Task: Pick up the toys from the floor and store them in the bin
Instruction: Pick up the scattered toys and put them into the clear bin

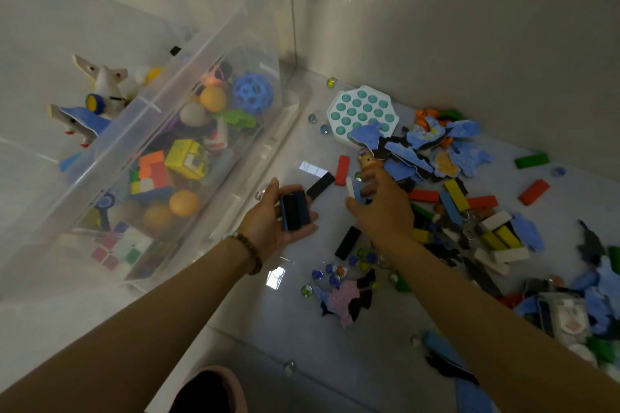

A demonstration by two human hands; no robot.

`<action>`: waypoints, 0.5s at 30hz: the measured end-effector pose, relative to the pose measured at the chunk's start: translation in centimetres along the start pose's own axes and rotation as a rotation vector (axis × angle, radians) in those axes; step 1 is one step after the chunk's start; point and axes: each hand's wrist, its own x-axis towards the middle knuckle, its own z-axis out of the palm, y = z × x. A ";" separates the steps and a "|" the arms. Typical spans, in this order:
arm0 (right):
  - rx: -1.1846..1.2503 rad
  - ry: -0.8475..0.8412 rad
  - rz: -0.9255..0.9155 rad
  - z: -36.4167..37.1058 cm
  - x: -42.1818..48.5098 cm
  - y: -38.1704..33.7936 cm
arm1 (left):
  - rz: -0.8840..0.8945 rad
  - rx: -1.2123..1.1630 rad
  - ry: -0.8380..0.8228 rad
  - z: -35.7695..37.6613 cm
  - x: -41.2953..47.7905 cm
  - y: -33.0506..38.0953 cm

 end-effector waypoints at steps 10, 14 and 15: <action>0.379 -0.347 0.064 -2.2 0.1 -0.9 | -0.079 -0.025 -0.154 2.4 -0.7 -0.6; 0.437 -0.189 0.104 -7.5 0.2 2.5 | -0.006 0.113 -0.186 3.0 -0.6 -0.9; 0.428 -0.151 0.126 -8.6 0.1 3.7 | 0.007 0.161 -0.190 3.0 -0.5 -1.1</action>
